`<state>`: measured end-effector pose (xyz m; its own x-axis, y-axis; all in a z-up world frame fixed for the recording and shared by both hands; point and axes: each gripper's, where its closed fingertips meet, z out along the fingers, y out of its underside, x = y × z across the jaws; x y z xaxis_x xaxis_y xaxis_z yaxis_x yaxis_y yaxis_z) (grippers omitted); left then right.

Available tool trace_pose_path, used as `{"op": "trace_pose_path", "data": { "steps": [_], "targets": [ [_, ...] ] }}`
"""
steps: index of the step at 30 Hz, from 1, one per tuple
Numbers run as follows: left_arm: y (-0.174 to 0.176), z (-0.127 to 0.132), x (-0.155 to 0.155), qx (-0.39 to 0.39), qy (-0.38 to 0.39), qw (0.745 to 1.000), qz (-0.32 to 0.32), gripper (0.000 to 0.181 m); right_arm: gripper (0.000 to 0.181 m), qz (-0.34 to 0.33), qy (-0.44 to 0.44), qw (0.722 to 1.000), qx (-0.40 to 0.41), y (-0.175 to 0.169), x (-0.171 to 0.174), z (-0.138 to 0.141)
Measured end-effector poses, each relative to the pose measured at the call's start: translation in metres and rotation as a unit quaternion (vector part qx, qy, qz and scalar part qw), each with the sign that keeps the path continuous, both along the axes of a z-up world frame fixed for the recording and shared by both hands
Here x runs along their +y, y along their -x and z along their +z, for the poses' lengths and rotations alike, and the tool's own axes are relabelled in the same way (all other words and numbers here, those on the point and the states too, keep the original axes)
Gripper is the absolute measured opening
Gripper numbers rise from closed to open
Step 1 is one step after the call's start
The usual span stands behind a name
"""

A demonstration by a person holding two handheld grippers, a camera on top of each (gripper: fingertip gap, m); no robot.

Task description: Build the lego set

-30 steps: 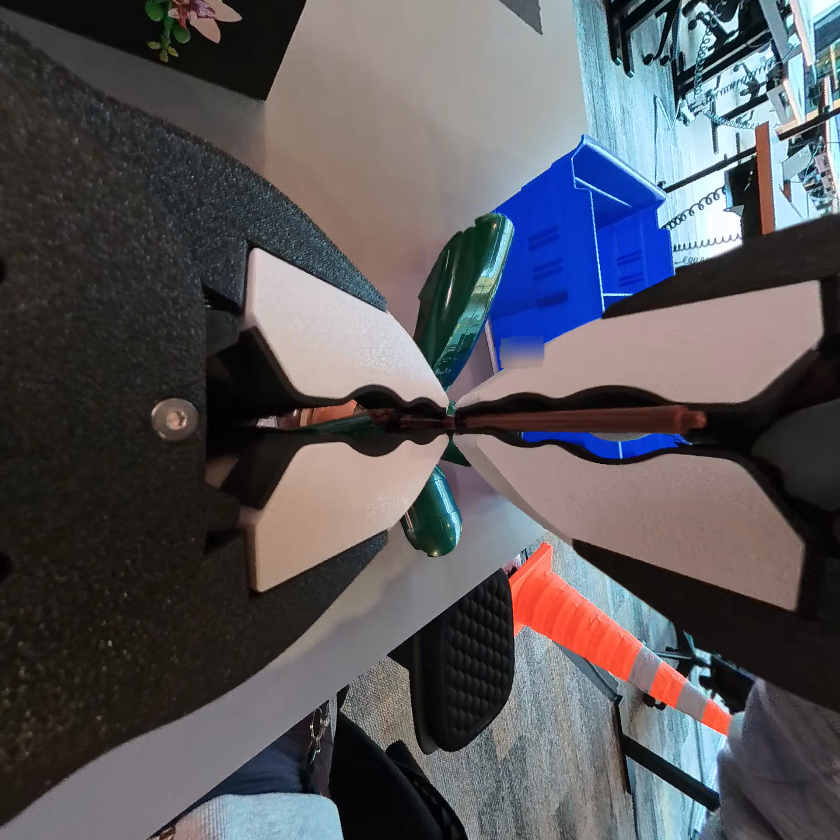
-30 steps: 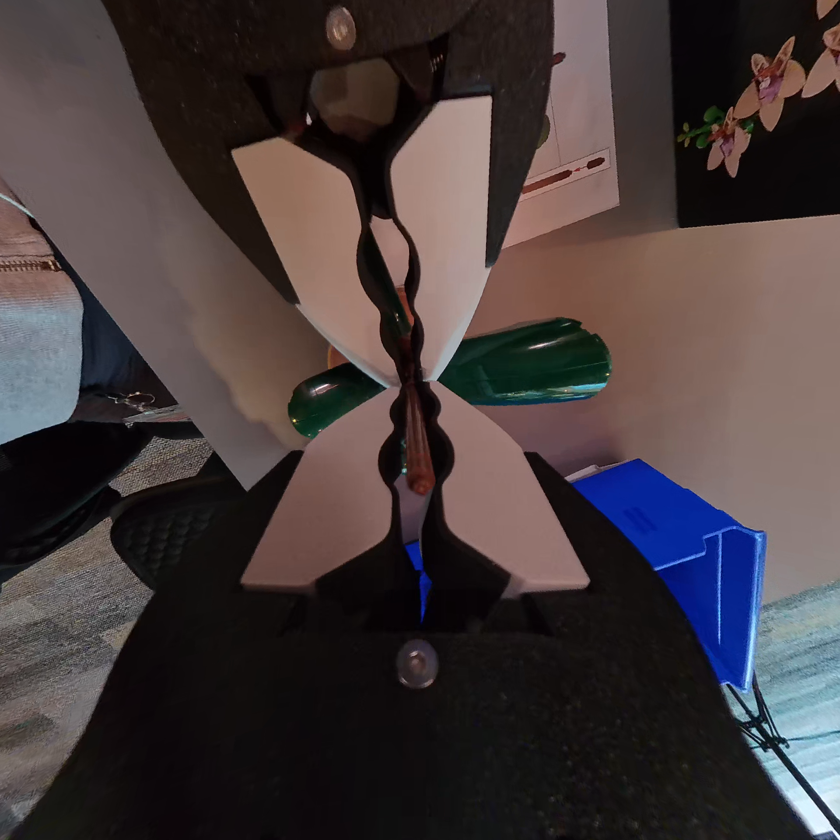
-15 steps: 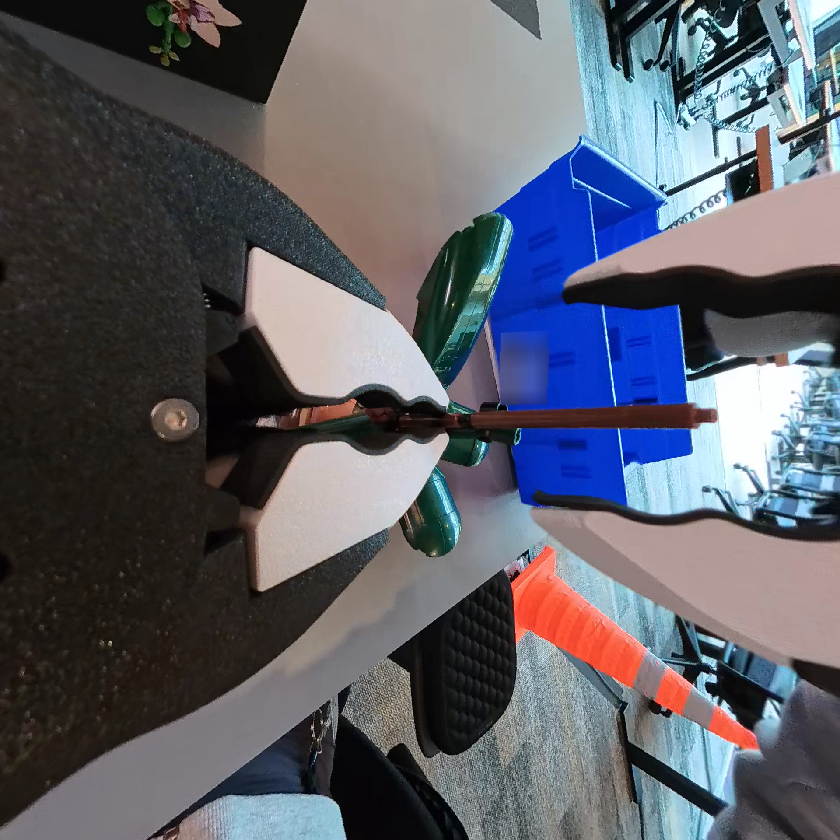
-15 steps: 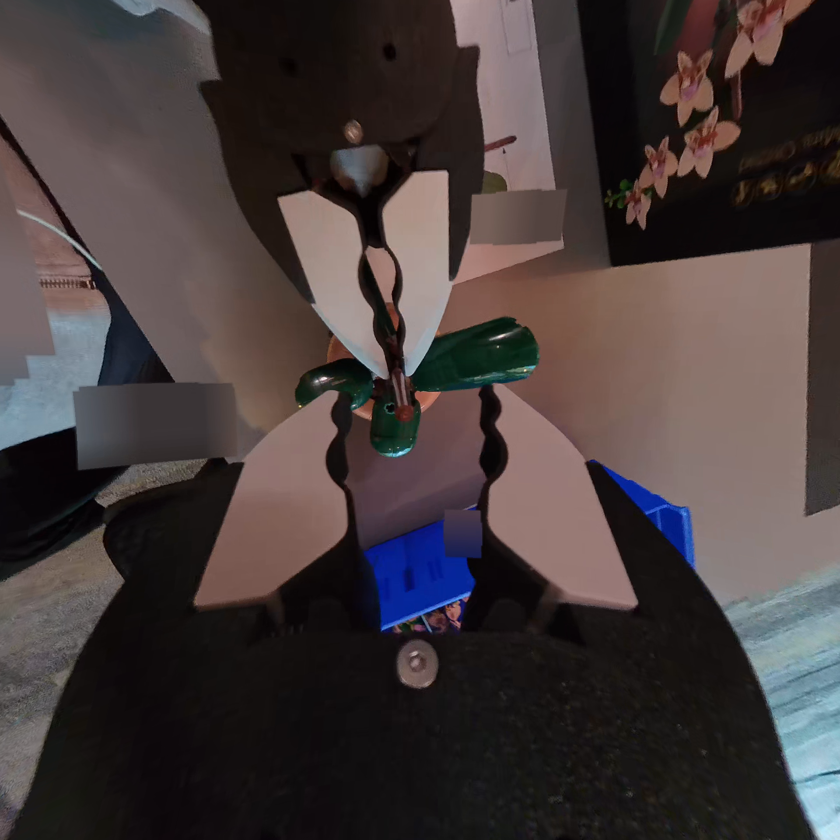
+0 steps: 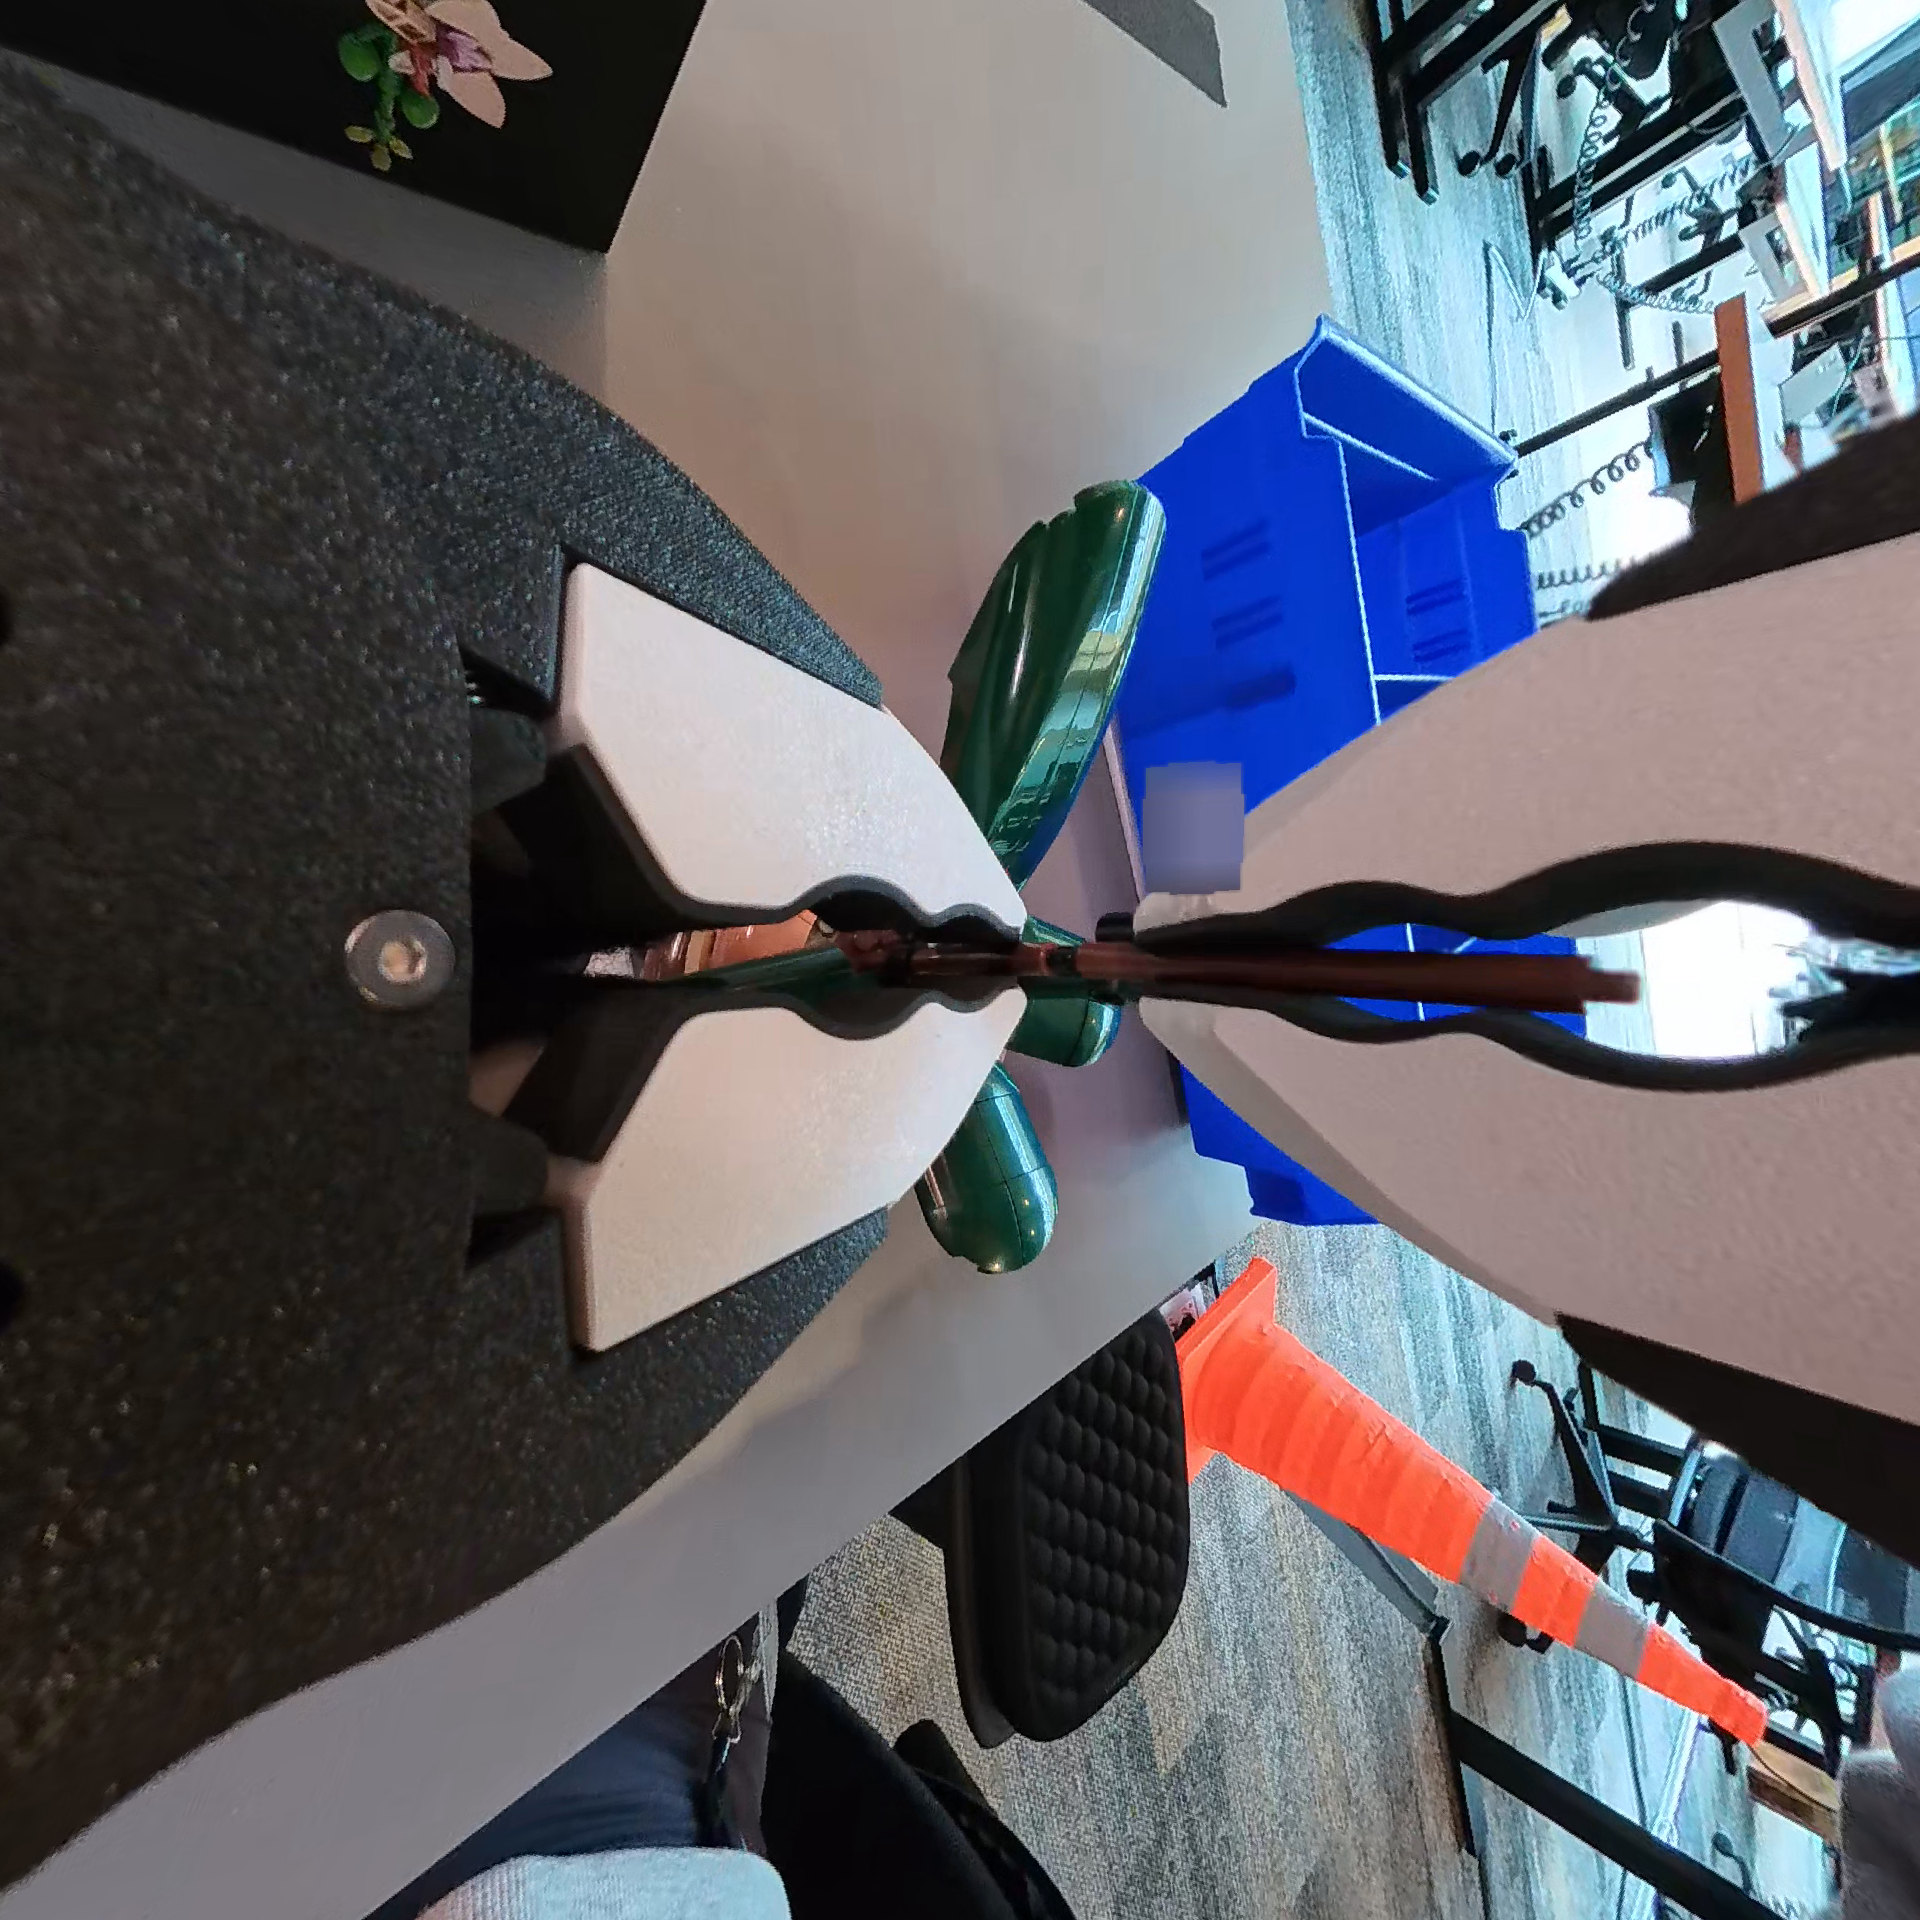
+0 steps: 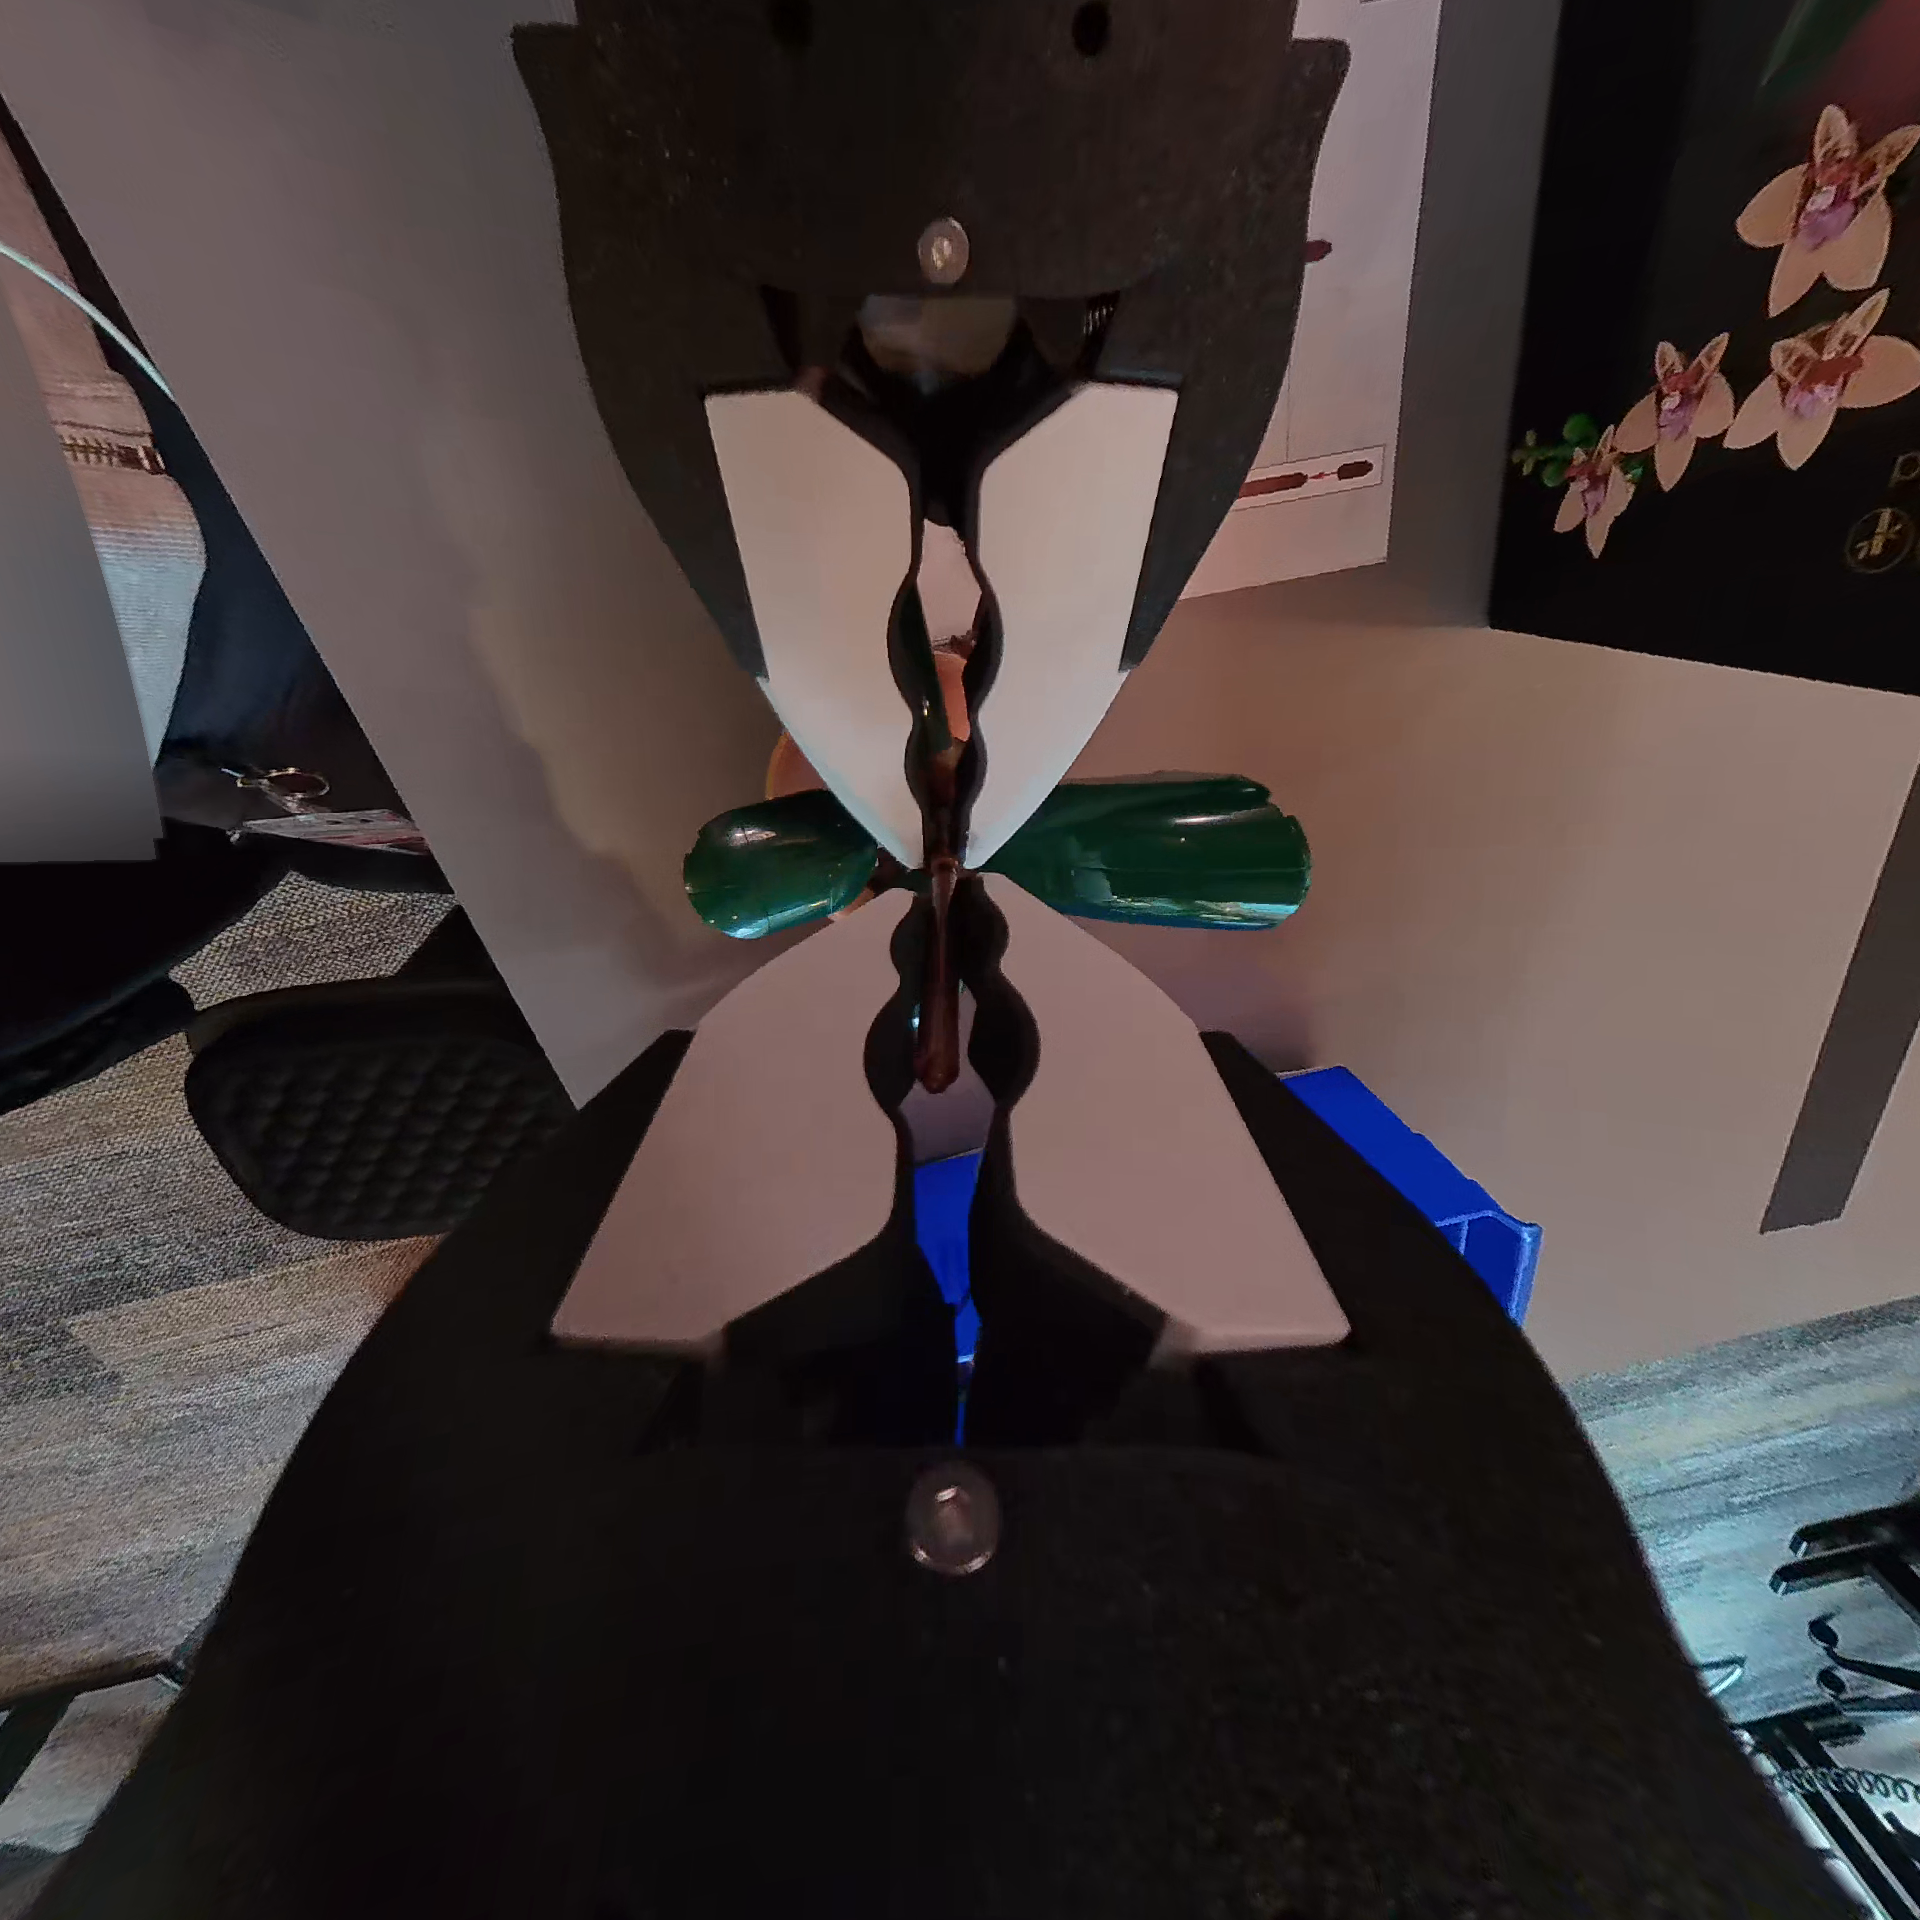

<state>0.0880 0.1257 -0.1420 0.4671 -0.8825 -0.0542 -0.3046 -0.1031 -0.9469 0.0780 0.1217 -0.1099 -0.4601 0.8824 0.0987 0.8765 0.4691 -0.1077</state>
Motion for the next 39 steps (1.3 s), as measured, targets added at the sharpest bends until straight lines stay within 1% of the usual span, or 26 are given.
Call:
{"op": "trace_pose_path", "data": {
  "steps": [6,15,20,21,22,23,25,26,28,29,31,34,37,39],
  "targets": [
    [0.000,0.000,0.000,0.003,-0.003,1.000,0.000,0.004,0.005,-0.012,0.014,1.000,0.009,0.000,-0.001,-0.001],
    [0.000,0.000,0.000,0.001,0.001,1.000,0.000,0.004,0.005,-0.018,0.013,0.999,-0.024,0.000,-0.001,-0.003],
    [0.000,-0.001,0.001,0.000,0.002,1.000,-0.001,0.004,0.004,-0.021,0.016,0.999,-0.026,0.002,-0.002,-0.006],
    [0.000,-0.001,0.001,-0.001,0.003,1.000,-0.001,0.004,0.004,-0.021,0.015,0.999,-0.026,0.002,-0.001,-0.008],
    [-0.001,-0.001,0.001,-0.001,0.003,1.000,0.001,0.004,0.001,-0.016,0.035,0.998,-0.042,-0.002,-0.008,-0.017],
    [-0.002,-0.001,0.001,0.000,0.003,1.000,0.000,0.004,0.001,-0.009,0.065,0.997,-0.034,0.000,-0.020,-0.018],
    [-0.001,-0.001,-0.001,0.002,0.003,1.000,-0.006,0.004,0.000,0.019,0.008,1.000,-0.018,0.007,-0.018,-0.016],
    [0.000,0.000,-0.002,-0.001,0.008,1.000,-0.009,0.004,0.000,0.024,0.004,1.000,0.003,0.013,-0.017,-0.015],
    [0.001,0.000,-0.001,-0.005,0.010,1.000,-0.006,0.004,0.000,-0.001,0.038,0.999,0.033,0.021,-0.013,-0.014],
    [0.001,0.000,0.000,-0.009,0.013,1.000,-0.005,0.004,0.003,-0.007,0.045,0.999,0.021,0.017,-0.009,-0.015],
    [-0.001,0.000,0.001,-0.011,0.015,1.000,-0.005,0.004,0.019,-0.006,0.048,0.999,0.001,0.009,-0.007,-0.016],
    [-0.001,0.000,0.001,-0.012,0.017,1.000,-0.008,0.004,0.039,0.002,0.083,0.996,0.035,0.012,-0.014,-0.005],
    [-0.001,0.000,0.001,-0.012,0.017,1.000,-0.005,0.004,0.059,-0.020,0.105,0.990,0.095,0.020,-0.005,0.022],
    [-0.001,0.000,0.000,-0.008,0.016,1.000,-0.004,0.004,0.075,-0.035,0.102,0.984,0.141,0.022,0.003,0.041]
  ]
}}
